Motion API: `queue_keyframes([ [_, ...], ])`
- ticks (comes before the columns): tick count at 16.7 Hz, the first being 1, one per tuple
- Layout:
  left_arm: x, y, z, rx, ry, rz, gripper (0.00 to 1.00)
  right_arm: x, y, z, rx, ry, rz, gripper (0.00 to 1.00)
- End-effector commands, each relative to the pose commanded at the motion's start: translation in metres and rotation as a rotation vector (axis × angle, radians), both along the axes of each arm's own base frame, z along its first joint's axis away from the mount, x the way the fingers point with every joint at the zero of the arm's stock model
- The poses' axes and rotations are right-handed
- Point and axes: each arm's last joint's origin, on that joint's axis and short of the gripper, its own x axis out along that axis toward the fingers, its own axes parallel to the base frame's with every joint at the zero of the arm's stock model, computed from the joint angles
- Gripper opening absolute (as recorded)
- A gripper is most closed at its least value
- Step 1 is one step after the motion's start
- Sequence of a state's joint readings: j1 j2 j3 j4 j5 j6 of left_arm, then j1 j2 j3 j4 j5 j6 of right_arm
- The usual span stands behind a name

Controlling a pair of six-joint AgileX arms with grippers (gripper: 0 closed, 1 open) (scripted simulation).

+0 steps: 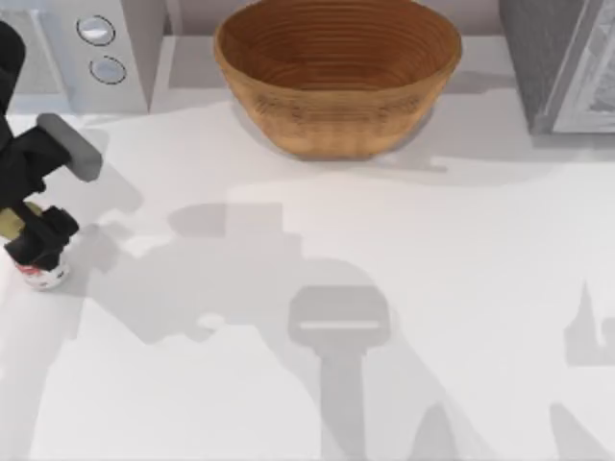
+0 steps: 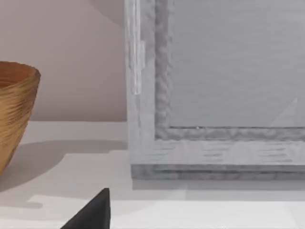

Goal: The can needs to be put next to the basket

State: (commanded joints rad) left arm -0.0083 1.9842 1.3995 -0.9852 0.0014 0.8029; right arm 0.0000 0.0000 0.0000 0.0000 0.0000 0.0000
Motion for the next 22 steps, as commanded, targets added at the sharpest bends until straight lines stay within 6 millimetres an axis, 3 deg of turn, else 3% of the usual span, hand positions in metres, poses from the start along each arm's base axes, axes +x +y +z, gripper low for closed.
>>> queue_keyframes([
  [7,0.0,0.0,0.0,0.0,0.0,0.0,0.02,0.0,0.0,0.0,0.0,0.0,0.0,1.0],
  [17,0.0,0.0,0.001,0.0,-0.002,-0.001,0.0,0.0,0.0,0.0,0.0,0.0,0.0,1.0],
  [19,0.0,-0.012,0.002,0.003,0.007,0.0,0.0,0.0,0.0,0.0,0.0,0.0,0.0,1.0],
  [22,0.001,-0.057,0.005,0.017,0.028,0.005,0.0,0.0,0.0,0.0,0.0,0.0,0.0,1.0],
])
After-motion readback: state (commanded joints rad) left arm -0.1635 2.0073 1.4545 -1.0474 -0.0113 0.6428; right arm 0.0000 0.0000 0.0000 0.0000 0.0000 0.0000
